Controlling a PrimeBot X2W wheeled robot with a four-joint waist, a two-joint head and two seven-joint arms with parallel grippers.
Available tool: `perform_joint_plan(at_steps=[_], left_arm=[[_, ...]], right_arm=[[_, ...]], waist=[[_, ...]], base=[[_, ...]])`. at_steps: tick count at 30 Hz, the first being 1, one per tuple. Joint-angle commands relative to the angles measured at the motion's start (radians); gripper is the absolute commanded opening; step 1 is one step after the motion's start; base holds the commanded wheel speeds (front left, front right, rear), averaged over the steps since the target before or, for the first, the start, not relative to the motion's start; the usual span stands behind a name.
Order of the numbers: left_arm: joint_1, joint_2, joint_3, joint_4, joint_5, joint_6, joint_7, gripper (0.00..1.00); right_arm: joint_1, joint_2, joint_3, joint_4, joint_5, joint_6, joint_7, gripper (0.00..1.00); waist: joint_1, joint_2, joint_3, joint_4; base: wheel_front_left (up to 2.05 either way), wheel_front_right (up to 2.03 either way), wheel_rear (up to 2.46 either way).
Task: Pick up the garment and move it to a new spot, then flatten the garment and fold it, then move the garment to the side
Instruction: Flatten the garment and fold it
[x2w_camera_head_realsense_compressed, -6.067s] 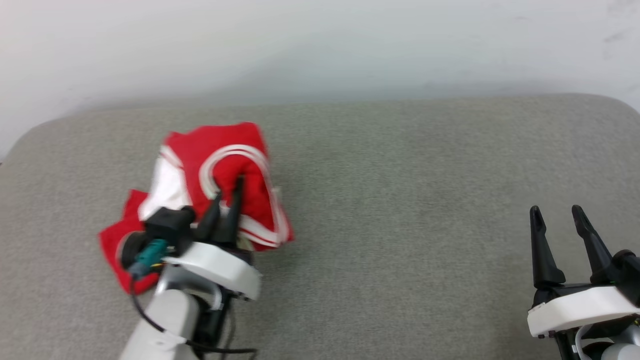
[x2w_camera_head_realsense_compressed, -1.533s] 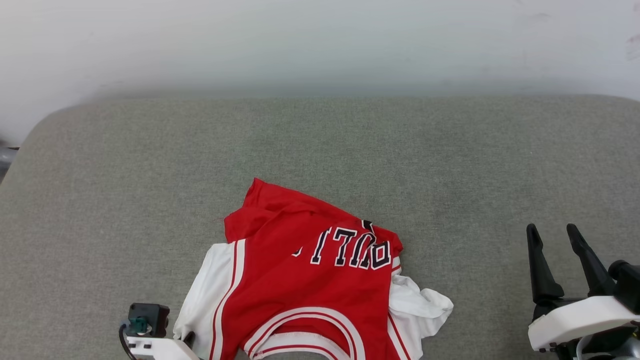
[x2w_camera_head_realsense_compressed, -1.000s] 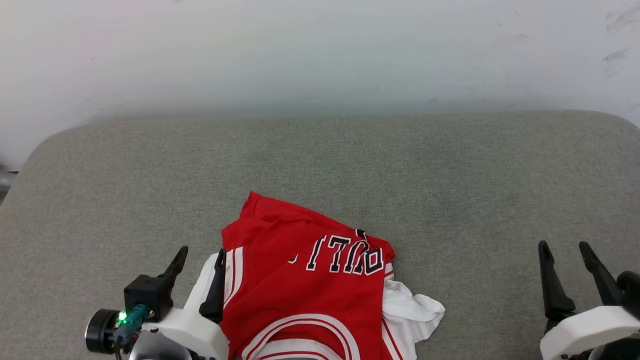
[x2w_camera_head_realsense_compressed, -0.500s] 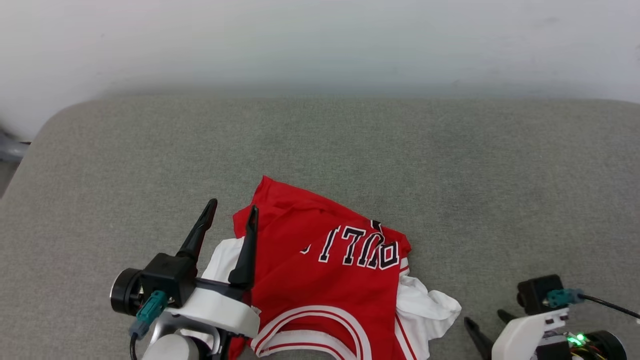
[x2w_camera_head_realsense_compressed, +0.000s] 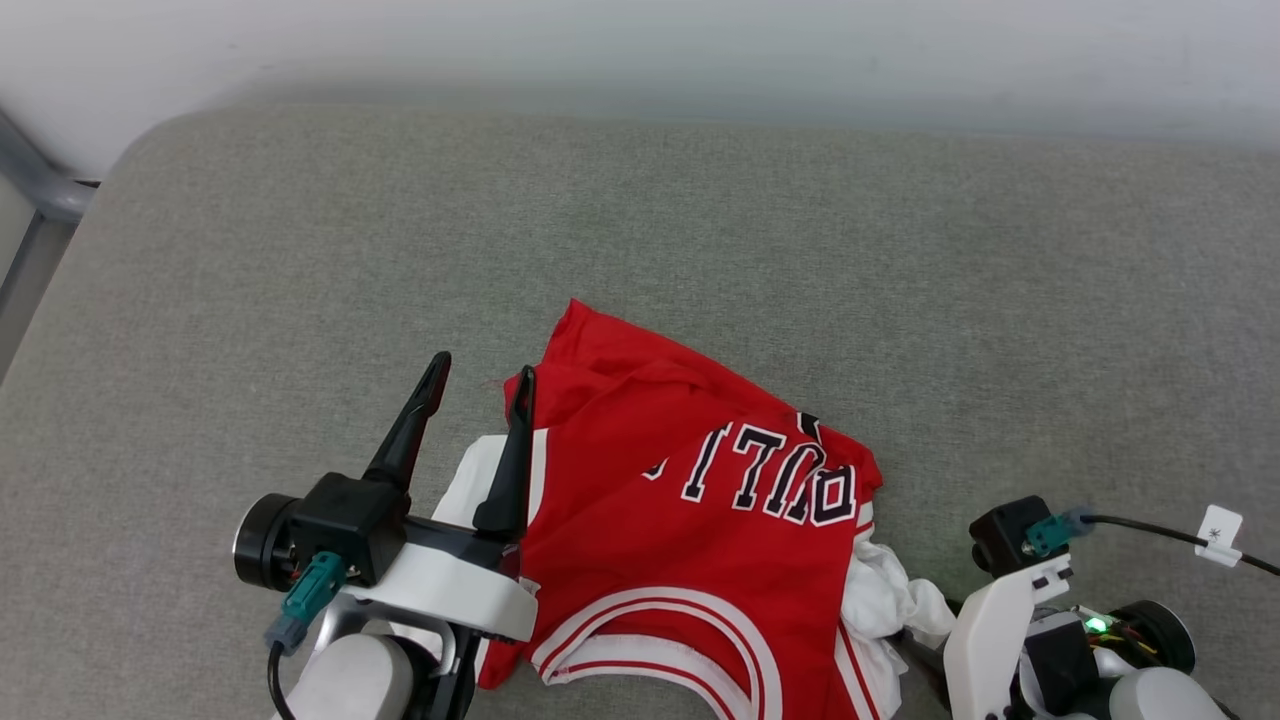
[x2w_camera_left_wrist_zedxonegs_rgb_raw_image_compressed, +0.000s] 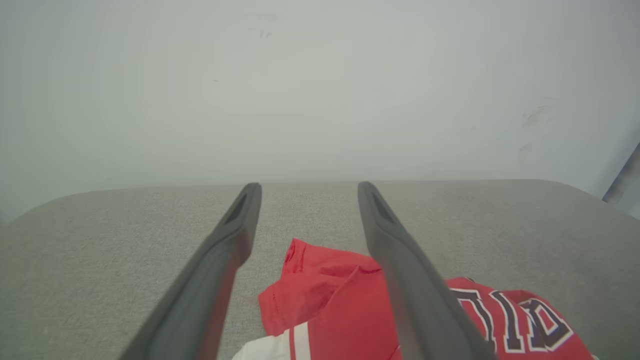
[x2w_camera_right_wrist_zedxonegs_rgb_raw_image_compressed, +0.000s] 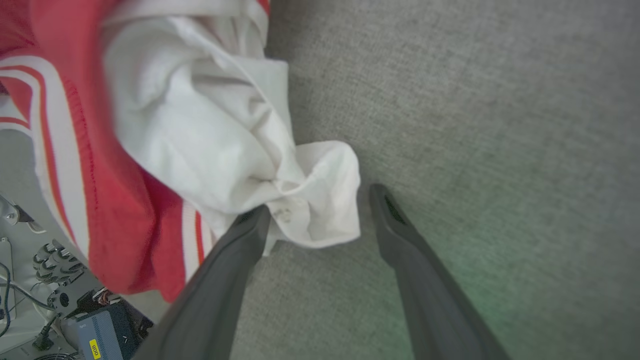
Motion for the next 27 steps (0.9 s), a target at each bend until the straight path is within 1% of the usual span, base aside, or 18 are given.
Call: perform_joint_plan(at_steps=[1, 2, 3, 5, 6, 8, 11, 14, 16, 19, 25, 27], left_arm=[[-0.01, -0.004, 0.002, 0.006, 0.007, 0.0, -0.003, 1.0], [-0.01, -0.006, 0.003, 0.008, 0.007, -0.001, -0.004, 1.0], [-0.007, -0.008, 0.005, 0.011, 0.005, 0.0, -0.004, 1.0], [-0.001, -0.008, 0.009, 0.015, 0.004, -0.002, -0.006, 1.0], [0.004, -0.008, 0.011, 0.019, 0.001, 0.0, -0.006, 1.0], [0.016, -0.005, 0.015, 0.024, 0.0, 0.004, -0.007, 1.0], [0.043, 0.012, 0.023, 0.035, -0.001, 0.013, -0.004, 1.0], [0.069, 0.025, 0.031, 0.032, -0.006, 0.022, 0.002, 1.0], [0.081, 0.033, 0.036, 0.026, -0.008, 0.029, 0.006, 1.0], [0.097, 0.041, 0.039, 0.02, -0.012, 0.034, 0.012, 1.0], [0.112, 0.054, 0.045, 0.008, -0.018, 0.045, 0.023, 1.0], [0.111, 0.057, 0.046, 0.006, -0.019, 0.046, 0.023, 1.0]], right_arm=[[0.021, 0.008, 0.021, 0.057, 0.024, -0.001, 0.036, 1.0], [0.026, 0.015, 0.024, 0.081, 0.036, -0.001, 0.053, 0.44], [0.03, 0.016, 0.027, 0.099, 0.044, 0.0, 0.071, 0.0], [0.034, 0.027, 0.025, 0.111, 0.067, 0.0, 0.082, 0.0], [0.025, 0.026, 0.025, 0.1, 0.068, 0.0, 0.069, 0.0], [0.002, 0.027, 0.004, 0.064, 0.075, 0.0, 0.031, 0.0], [-0.036, 0.026, -0.043, 0.002, 0.055, -0.001, -0.039, 0.0], [-0.05, 0.025, -0.095, -0.044, 0.025, -0.001, -0.075, 0.0], [-0.061, 0.017, -0.15, -0.064, 0.0, -0.001, -0.087, 0.0], [-0.066, -0.003, -0.246, -0.07, -0.028, -0.001, -0.077, 0.0], [-0.05, -0.026, -0.46, -0.009, -0.07, -0.001, -0.064, 0.0], [-0.051, -0.017, -0.513, 0.029, -0.069, -0.001, -0.072, 0.0]], waist=[[0.0, 0.0, 0.007, 0.01], [0.0, 0.0, 0.007, 0.012], [0.0, 0.0, 0.007, 0.013], [0.0, 0.0, 0.003, 0.013], [0.0, 0.0, -0.001, 0.012], [0.0, 0.0, -0.013, 0.003], [0.0, 0.0, -0.037, -0.018], [0.0, 0.0, -0.056, -0.039], [0.0, 0.0, -0.064, -0.052], [0.0, 0.0, -0.079, -0.066], [0.0, 0.0, -0.085, -0.077], [0.0, 0.0, -0.081, -0.077]], base=[[0.0, 0.0, 0.0], [0.0, 0.0, 0.0], [0.0, 0.0, 0.0], [0.0, 0.0, 0.0], [0.0, 0.0, 0.0], [0.0, 0.0, 0.0], [0.0, 0.0, 0.0], [0.0, 0.0, 0.0], [0.0, 0.0, 0.0], [0.0, 0.0, 0.0], [0.0, 0.0, 0.0], [0.0, 0.0, 0.0]])
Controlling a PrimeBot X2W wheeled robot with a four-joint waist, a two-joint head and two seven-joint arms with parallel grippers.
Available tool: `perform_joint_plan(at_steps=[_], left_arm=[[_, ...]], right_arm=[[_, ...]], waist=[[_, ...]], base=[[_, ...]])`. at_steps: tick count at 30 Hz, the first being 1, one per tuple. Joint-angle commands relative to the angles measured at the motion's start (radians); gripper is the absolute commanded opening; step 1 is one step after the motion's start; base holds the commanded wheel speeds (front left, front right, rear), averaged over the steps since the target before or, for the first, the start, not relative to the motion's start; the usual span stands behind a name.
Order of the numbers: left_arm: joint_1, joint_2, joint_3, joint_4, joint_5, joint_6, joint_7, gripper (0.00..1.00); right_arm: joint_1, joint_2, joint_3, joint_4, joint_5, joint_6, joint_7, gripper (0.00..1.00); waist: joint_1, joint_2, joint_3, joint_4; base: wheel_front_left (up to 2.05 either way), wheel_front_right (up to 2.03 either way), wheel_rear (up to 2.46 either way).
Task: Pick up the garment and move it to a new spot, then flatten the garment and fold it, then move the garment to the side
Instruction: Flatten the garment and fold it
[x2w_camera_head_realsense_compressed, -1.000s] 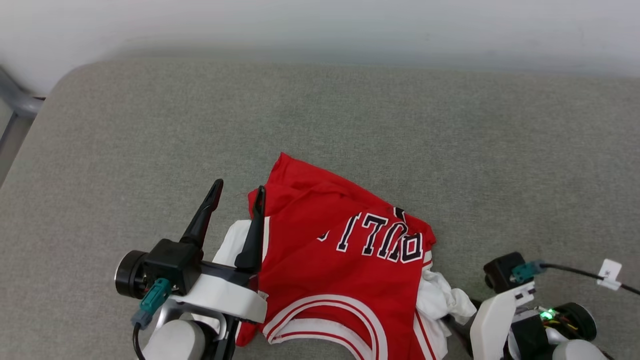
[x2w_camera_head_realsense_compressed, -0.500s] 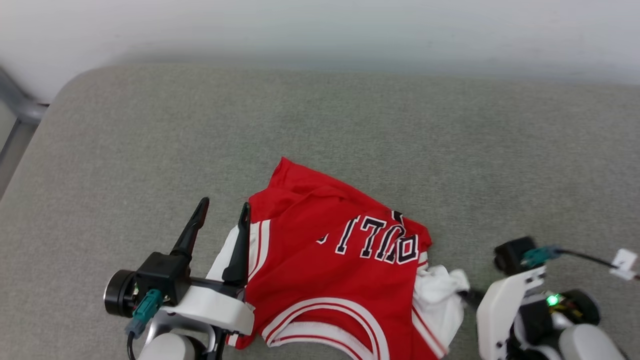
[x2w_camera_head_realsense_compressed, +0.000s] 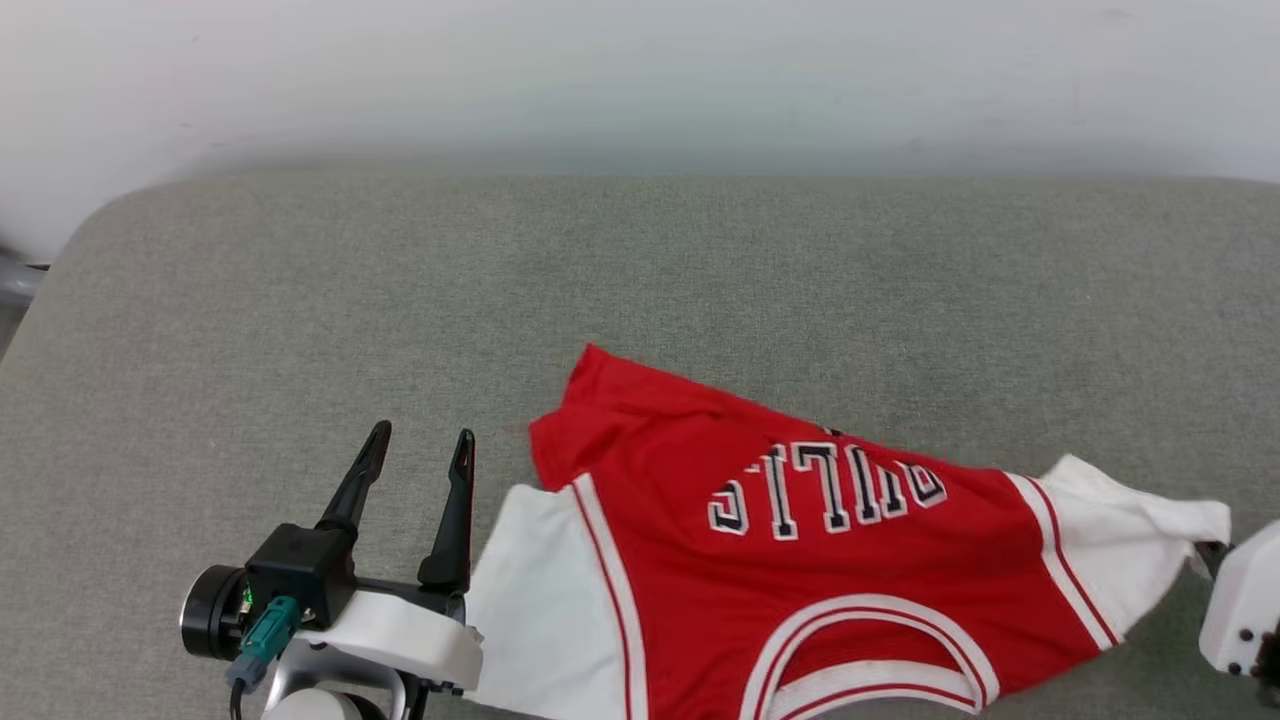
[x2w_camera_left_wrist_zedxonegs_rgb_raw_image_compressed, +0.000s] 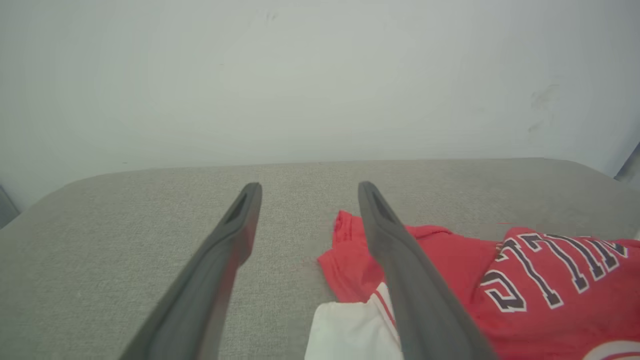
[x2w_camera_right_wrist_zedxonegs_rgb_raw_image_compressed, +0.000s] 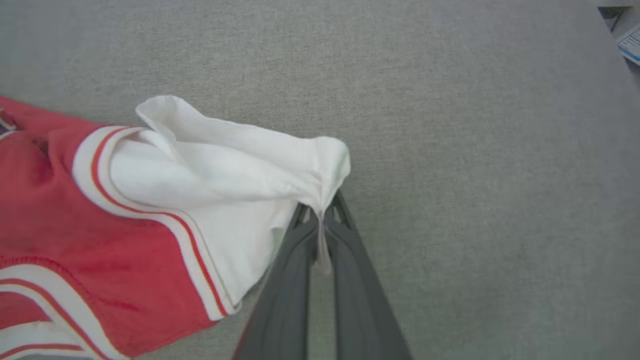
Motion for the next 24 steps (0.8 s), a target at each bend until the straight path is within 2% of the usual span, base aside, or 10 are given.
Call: perform_joint_plan(at_steps=[1, 4, 5, 6, 9, 15, 20, 24], left_arm=[[0.007, 0.006, 0.001, -0.002, -0.004, 0.004, 0.001, 1.0], [0.006, 0.006, -0.001, -0.001, -0.005, 0.006, 0.004, 1.0], [0.005, 0.005, -0.002, 0.0, -0.006, 0.006, 0.003, 1.0], [0.005, 0.005, -0.001, 0.001, -0.009, 0.007, 0.004, 1.0], [0.009, 0.007, 0.001, 0.004, -0.013, 0.007, 0.003, 1.0], [0.018, 0.011, 0.003, 0.009, -0.017, 0.012, 0.004, 1.0], [0.034, 0.012, 0.002, 0.011, -0.022, 0.016, 0.001, 1.0], [0.048, 0.019, 0.002, 0.016, -0.028, 0.019, 0.01, 1.0]], right_arm=[[0.007, 0.008, -0.024, 0.027, -0.007, -0.001, -0.01, 0.0], [0.013, 0.037, -0.056, 0.082, -0.009, -0.001, -0.036, 0.0], [0.015, 0.048, -0.056, 0.095, -0.003, -0.001, -0.05, 0.37], [0.018, 0.054, -0.051, 0.105, 0.002, -0.001, -0.068, 1.0], [0.014, 0.07, -0.043, 0.122, 0.017, -0.001, -0.151, 1.0], [0.023, 0.077, -0.032, 0.1, 0.0, -0.001, -0.387, 1.0], [0.04, 0.098, -0.001, 0.044, -0.037, -0.001, -0.572, 1.0], [0.071, 0.121, 0.044, -0.025, -0.069, -0.001, -0.649, 1.0]], waist=[[0.0, -0.0001, 0.003, 0.0], [0.0, -0.0001, 0.01, 0.002], [0.0, -0.0001, 0.011, 0.003], [0.0, -0.0001, 0.012, 0.003], [0.0, -0.0001, 0.011, 0.001], [0.0, -0.0001, -0.008, -0.003], [0.0, -0.0001, -0.04, -0.011], [0.0, -0.0001, -0.063, -0.021]], base=[[0.0, 0.0, 0.0], [0.0, 0.0, 0.0], [0.0, 0.0, 0.0], [0.0, 0.0, 0.0], [0.0, 0.0, 0.0], [0.0, 0.0, 0.0], [0.0, 0.0, 0.0], [0.0, 0.0, 0.0]])
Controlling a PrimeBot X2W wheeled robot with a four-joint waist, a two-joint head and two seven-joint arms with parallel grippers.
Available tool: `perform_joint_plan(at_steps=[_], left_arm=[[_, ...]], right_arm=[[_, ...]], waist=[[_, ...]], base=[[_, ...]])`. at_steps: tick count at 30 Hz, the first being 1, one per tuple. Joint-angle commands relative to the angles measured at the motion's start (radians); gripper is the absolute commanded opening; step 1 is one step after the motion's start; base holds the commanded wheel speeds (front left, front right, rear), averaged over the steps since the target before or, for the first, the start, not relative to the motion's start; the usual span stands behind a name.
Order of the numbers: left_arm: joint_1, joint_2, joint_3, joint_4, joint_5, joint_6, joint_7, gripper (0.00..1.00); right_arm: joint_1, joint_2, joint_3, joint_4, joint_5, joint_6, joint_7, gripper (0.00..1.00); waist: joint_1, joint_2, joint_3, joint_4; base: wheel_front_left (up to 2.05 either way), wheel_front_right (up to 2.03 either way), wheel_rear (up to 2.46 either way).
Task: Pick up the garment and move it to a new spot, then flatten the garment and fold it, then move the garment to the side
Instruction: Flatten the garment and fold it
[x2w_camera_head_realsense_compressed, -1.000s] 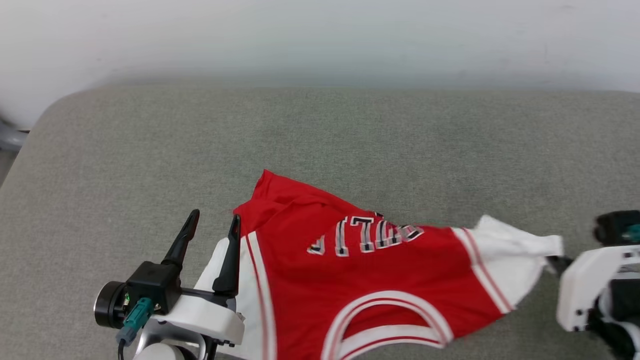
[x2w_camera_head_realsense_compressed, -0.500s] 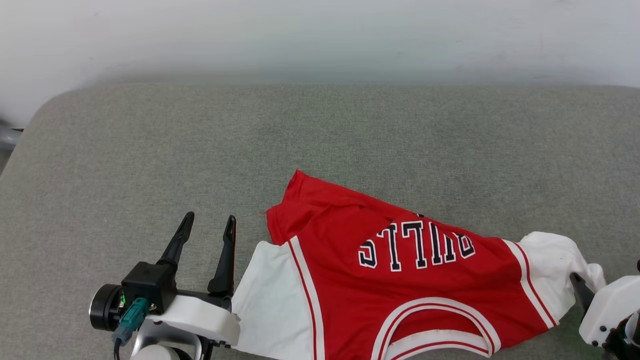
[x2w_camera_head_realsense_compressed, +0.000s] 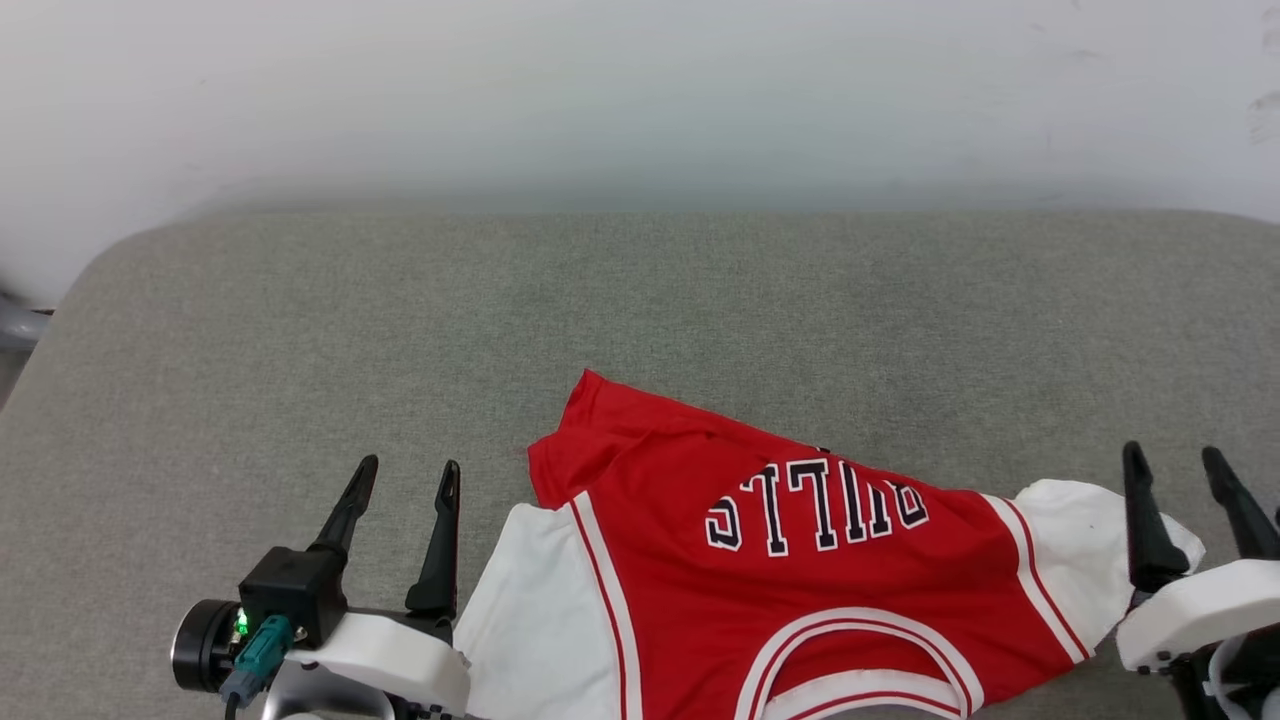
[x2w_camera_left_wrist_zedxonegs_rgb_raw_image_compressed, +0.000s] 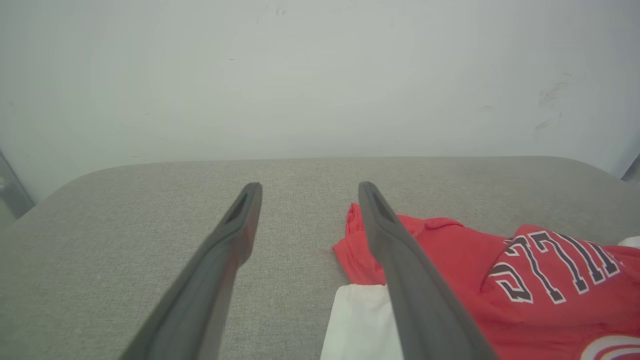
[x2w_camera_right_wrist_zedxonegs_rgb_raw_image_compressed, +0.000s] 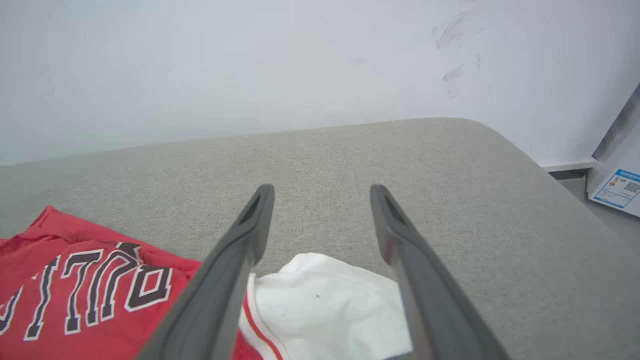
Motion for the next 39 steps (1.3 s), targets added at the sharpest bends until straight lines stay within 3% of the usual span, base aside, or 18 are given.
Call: perform_joint_plan(at_steps=[1, 9, 12, 13, 18, 24, 29, 33, 34, 35, 36, 37, 39], left_arm=[[0.018, 0.006, 0.0, 0.005, -0.007, 0.005, 0.009, 1.0], [0.04, 0.027, -0.002, -0.001, -0.043, -0.008, 0.072, 1.0], [0.036, 0.041, -0.01, -0.007, -0.086, -0.024, 0.169, 1.0], [0.028, 0.062, -0.018, -0.003, -0.12, -0.033, 0.262, 1.0], [0.012, 0.101, -0.053, 0.021, -0.193, -0.053, 0.497, 1.0], [0.018, 0.129, -0.086, 0.054, -0.243, -0.044, 0.679, 1.0], [0.026, 0.15, -0.098, 0.108, -0.255, -0.016, 0.77, 1.0], [0.046, 0.155, -0.156, 0.17, -0.254, -0.019, 0.873, 1.0], [0.054, 0.15, -0.177, 0.183, -0.262, -0.029, 0.9, 0.95], [0.06, 0.142, -0.193, 0.193, -0.273, -0.037, 0.922, 0.46], [0.062, 0.138, -0.21, 0.201, -0.27, -0.049, 0.936, 0.08], [0.061, 0.129, -0.218, 0.202, -0.271, -0.059, 0.934, 0.0], [0.043, 0.117, -0.22, 0.198, -0.258, -0.068, 0.897, 0.0]], right_arm=[[0.023, 0.013, 0.026, -0.037, -0.012, -0.001, -0.026, 1.0], [0.105, 0.049, 0.139, -0.203, -0.021, -0.001, -0.039, 1.0], [0.141, 0.056, 0.169, -0.262, -0.018, -0.001, -0.017, 1.0], [0.153, 0.057, 0.182, -0.297, -0.019, -0.001, -0.004, 1.0], [0.171, 0.065, 0.201, -0.339, -0.008, -0.001, 0.018, 1.0], [0.166, 0.074, 0.209, -0.35, -0.003, -0.001, 0.025, 1.0], [0.15, 0.079, 0.207, -0.35, 0.0, -0.001, 0.013, 1.0], [0.138, 0.082, 0.204, -0.349, 0.004, -0.001, 0.006, 1.0], [0.133, 0.082, 0.204, -0.348, 0.005, -0.001, 0.005, 1.0], [0.131, 0.083, 0.203, -0.346, 0.005, -0.001, 0.002, 1.0], [0.131, 0.083, 0.202, -0.344, 0.006, -0.001, 0.001, 1.0], [0.13, 0.084, 0.201, -0.343, 0.006, -0.001, 0.0, 1.0], [0.128, 0.084, 0.198, -0.341, 0.006, -0.001, -0.001, 1.0]], waist=[[0.0, 0.0, -0.016, -0.009], [0.0, 0.0, -0.048, -0.039], [0.0, 0.0, -0.054, -0.052], [0.0, 0.0, -0.051, -0.061], [0.0, 0.0, -0.032, -0.09], [0.0, 0.0, 0.002, -0.118], [0.0, 0.0, 0.04, -0.134], [0.0, 0.0, 0.066, -0.138], [0.0, 0.0, 0.071, -0.139], [0.0, 0.0, 0.075, -0.139], [0.0, 0.0, 0.077, -0.14], [0.0, 0.0, 0.079, -0.14], [0.0, 0.0, 0.078, -0.137]], base=[[0.0, 0.0, 0.0], [0.0, 0.0, 0.0], [0.0, 0.0, 0.0], [0.0, 0.0, 0.0], [0.0, 0.0, 0.0], [0.0, 0.0, 0.0], [0.0, 0.0, 0.0], [0.0, 0.0, 0.0], [0.0, 0.0, 0.0], [0.0, 0.0, 0.0], [0.0, 0.0, 0.0], [0.0, 0.0, 0.0], [0.0, 0.0, 0.0]])
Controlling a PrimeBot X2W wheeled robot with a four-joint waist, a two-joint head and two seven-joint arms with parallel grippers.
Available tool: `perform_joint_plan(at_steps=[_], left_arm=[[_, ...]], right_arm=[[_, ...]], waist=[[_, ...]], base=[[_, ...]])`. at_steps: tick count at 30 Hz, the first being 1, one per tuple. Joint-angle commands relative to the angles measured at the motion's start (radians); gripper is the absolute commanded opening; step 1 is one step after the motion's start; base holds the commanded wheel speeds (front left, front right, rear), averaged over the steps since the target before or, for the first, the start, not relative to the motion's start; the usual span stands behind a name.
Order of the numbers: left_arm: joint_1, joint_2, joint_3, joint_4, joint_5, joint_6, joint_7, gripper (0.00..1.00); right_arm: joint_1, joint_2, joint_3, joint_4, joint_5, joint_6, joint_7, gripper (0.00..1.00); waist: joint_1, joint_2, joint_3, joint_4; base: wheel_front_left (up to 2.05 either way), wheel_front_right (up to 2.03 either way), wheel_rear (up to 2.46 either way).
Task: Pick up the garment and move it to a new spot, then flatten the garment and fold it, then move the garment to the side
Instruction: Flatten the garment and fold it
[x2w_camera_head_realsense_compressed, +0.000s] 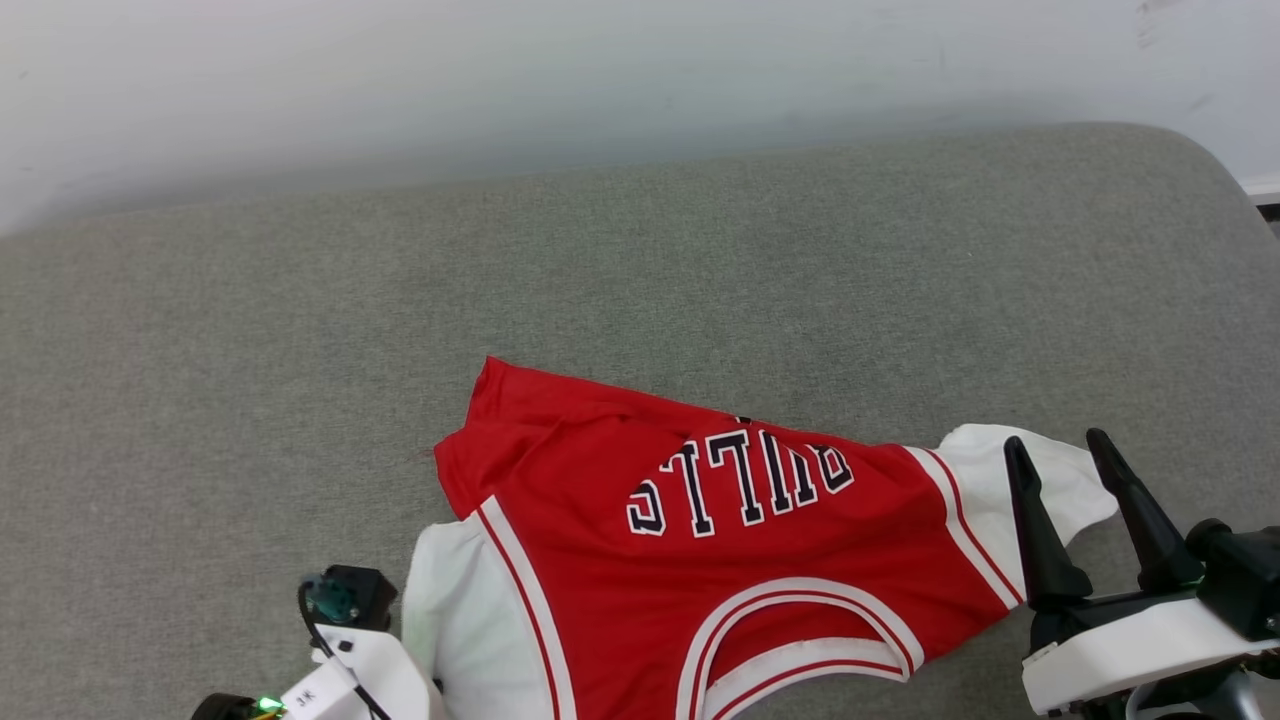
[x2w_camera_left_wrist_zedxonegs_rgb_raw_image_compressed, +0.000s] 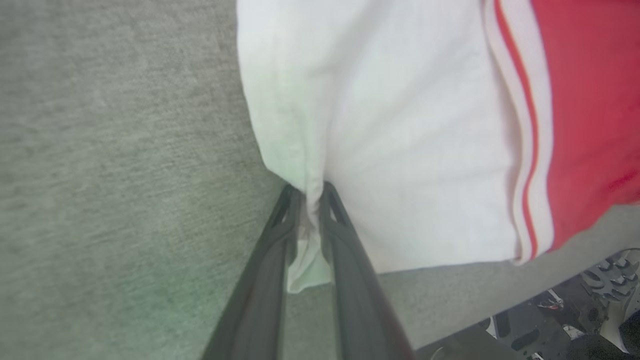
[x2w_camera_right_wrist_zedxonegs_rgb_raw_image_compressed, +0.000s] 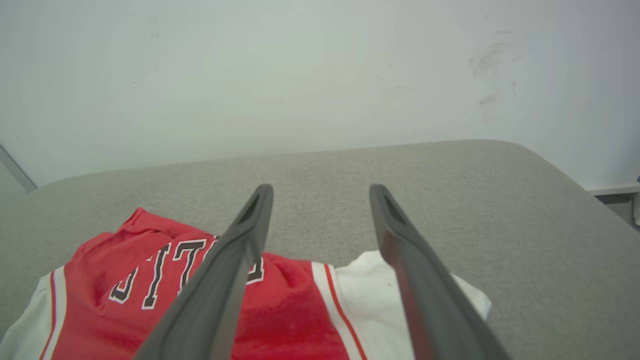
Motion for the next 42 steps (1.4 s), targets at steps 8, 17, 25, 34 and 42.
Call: perform_joint_plan(at_steps=[8, 17, 25, 34, 42], left_arm=[[-0.007, -0.04, 0.015, 0.002, 0.07, 0.026, -0.189, 0.0], [-0.02, -0.036, 0.063, -0.119, 0.123, 0.075, -0.336, 0.0], [-0.05, -0.04, 0.065, -0.216, 0.146, 0.082, -0.368, 0.0], [-0.095, -0.054, 0.053, -0.243, 0.153, 0.068, -0.385, 0.0], [-0.092, -0.065, 0.06, -0.221, 0.137, 0.067, -0.413, 0.0]], right_arm=[[0.012, 0.005, -0.056, 0.041, 0.038, -0.001, 0.029, 1.0], [-0.004, -0.043, -0.259, 0.226, 0.124, 0.0, 0.249, 1.0], [-0.112, -0.113, -0.304, 0.372, 0.133, -0.001, 0.515, 1.0], [-0.225, -0.152, -0.218, 0.529, 0.129, -0.001, 0.615, 1.0], [-0.219, -0.155, -0.148, 0.609, 0.203, 0.001, 0.673, 0.0]], waist=[[0.0001, -0.0001, -0.037, 0.036], [0.0001, -0.0001, -0.049, 0.078], [0.0001, -0.0001, 0.005, 0.099], [0.0001, -0.0001, 0.087, 0.127], [0.0001, -0.0001, 0.074, 0.129]], base=[[0.0, 0.0, 0.0], [0.0, 0.0, 0.0], [0.0, 0.0, 0.0], [0.0, 0.0, 0.0], [0.0, 0.0, 0.0]])
